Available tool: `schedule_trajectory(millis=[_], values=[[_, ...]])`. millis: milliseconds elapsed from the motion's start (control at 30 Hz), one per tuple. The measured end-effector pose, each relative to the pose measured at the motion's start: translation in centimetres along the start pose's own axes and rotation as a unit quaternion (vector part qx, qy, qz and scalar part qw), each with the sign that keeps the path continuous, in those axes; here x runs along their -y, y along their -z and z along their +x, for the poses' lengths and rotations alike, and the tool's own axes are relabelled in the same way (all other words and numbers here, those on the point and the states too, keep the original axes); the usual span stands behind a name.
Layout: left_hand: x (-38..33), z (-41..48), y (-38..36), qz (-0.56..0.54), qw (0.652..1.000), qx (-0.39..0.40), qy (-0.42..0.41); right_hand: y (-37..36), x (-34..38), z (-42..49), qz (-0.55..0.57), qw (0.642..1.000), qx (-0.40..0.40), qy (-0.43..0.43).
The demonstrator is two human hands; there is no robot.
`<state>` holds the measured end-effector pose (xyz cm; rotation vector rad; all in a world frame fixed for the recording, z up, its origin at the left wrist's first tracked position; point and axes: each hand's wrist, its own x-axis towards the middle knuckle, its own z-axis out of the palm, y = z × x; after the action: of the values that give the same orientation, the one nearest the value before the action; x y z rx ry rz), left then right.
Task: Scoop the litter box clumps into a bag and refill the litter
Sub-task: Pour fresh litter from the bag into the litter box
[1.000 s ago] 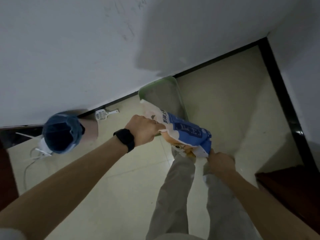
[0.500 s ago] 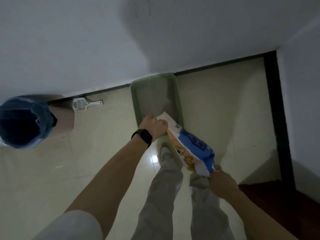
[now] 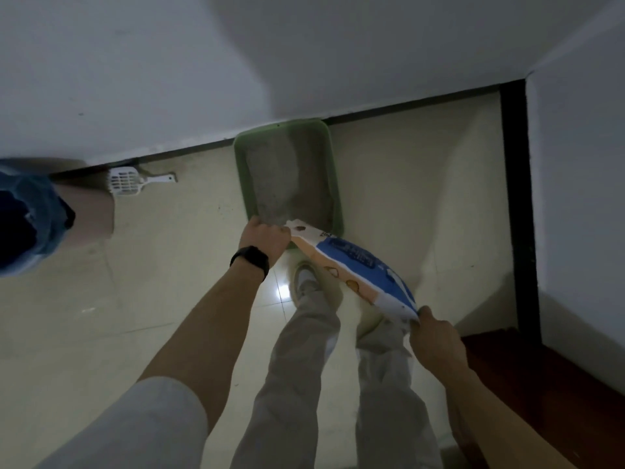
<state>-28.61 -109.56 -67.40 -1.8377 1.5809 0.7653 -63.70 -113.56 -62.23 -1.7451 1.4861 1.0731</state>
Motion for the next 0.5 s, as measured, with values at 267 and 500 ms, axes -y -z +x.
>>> schedule_trajectory(millis=[267, 500], values=[[-0.8, 1.3, 1.6, 0.011, 0.999, -0.032, -0.024, -0.4, -0.6, 0.9, 0.053, 0.998, -0.019, -0.022], [-1.3, 3.3, 5.2, 0.039, 0.994, -0.084, -0.050, -2.1, 0.3, 0.6, 0.112, 0.993, -0.015, -0.037]])
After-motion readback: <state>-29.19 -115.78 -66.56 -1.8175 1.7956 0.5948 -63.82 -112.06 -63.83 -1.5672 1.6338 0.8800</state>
